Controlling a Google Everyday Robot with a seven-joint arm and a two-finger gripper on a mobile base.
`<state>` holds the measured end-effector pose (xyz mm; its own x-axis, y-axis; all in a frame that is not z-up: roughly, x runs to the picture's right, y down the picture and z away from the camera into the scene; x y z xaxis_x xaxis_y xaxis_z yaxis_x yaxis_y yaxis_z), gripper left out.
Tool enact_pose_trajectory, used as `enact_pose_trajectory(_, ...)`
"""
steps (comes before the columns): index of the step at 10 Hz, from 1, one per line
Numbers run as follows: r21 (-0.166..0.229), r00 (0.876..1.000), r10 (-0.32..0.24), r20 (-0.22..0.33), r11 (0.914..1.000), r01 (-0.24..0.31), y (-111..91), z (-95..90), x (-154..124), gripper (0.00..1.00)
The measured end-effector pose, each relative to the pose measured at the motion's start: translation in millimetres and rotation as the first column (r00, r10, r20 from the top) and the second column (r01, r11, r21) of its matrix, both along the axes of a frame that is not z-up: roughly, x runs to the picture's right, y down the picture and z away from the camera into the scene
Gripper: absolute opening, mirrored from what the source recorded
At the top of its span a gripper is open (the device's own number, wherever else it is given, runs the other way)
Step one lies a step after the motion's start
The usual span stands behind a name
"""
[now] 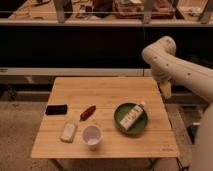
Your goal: Move the arm in a circular motion
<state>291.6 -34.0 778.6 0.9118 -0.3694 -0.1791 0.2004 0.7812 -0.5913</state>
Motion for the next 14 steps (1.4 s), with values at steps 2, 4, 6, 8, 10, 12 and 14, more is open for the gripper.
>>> enact_pose_trajectory(2,0.014,0.998,-0.045,0.05,0.9989,0.044,-38.0,36.2,-48.1,0.8)
enact_pose_trajectory(4,0.036,0.988,-0.089,0.124,0.9958,0.085,-71.4,62.0,-99.5,0.8)
enact_pose_trajectory(6,0.044,0.959,-0.151,0.239,0.9886,0.144,-91.1,87.8,-171.4,0.8)
enact_pose_trajectory(8,0.04,0.92,-0.189,0.343,0.9816,0.187,-90.2,103.1,-228.3,0.8)
enact_pose_trajectory(10,0.045,0.83,-0.233,0.506,0.9687,0.244,-76.8,104.6,-308.8,0.8)
enact_pose_trajectory(12,0.09,0.722,-0.306,0.621,0.9426,0.322,-68.0,79.1,-363.8,0.8)
enact_pose_trajectory(14,0.154,0.594,-0.409,0.693,0.8887,0.432,-51.9,27.7,-399.5,0.8)
